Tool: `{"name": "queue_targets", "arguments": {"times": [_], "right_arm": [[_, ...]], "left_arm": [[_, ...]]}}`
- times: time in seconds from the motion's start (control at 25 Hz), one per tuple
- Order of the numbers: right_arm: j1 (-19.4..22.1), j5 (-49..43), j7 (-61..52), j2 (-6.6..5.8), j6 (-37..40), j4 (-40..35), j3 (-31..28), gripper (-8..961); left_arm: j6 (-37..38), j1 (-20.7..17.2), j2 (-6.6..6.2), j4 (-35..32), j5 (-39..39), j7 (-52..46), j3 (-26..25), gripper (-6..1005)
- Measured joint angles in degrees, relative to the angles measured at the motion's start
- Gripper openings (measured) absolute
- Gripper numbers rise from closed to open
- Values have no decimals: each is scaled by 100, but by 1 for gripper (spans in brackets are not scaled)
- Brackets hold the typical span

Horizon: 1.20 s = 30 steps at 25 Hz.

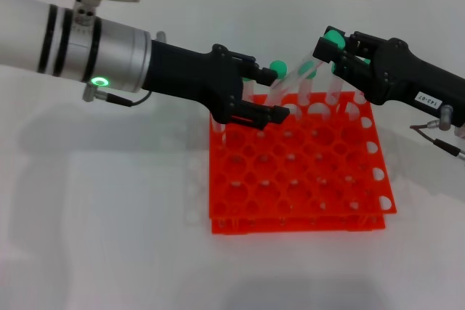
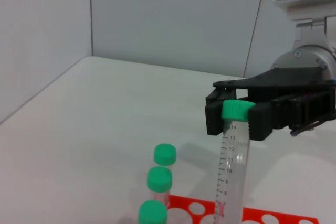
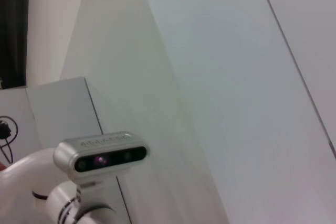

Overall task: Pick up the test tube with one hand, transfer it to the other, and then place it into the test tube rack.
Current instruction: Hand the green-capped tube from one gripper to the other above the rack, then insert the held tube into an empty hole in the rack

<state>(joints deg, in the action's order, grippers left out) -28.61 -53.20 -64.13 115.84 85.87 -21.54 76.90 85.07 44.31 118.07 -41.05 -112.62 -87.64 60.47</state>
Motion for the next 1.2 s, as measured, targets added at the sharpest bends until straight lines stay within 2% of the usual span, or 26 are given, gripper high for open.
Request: {"name": "queue_targets", "arguments": {"times": [0.08, 0.28, 0.52, 0.72, 0.92, 1.2], "right_arm": [[2, -10, 24, -18, 2, -12, 5, 255], [5, -32, 56, -51, 9, -45, 6, 255], [-1, -103, 69, -108, 12, -64, 21, 255], [9, -214, 27, -230, 29, -226, 25, 255], [-3, -350, -60, -306, 60, -376, 9, 255], [-205, -498, -121, -374, 19, -392, 12, 255]], "left_arm": [[98, -193, -14, -357, -4, -180, -3, 495], [342, -898, 23, -1731, 58, -745, -33, 766], [593, -1728, 30, -3177, 473, -1376, -44, 841], [679, -2426, 86, -3960, 716, -1582, -153, 841], [788, -3042, 112, -4345, 970, -1642, -444, 841], [1307, -3648, 116, -4285, 1039, -1515, -1140, 842]]}}
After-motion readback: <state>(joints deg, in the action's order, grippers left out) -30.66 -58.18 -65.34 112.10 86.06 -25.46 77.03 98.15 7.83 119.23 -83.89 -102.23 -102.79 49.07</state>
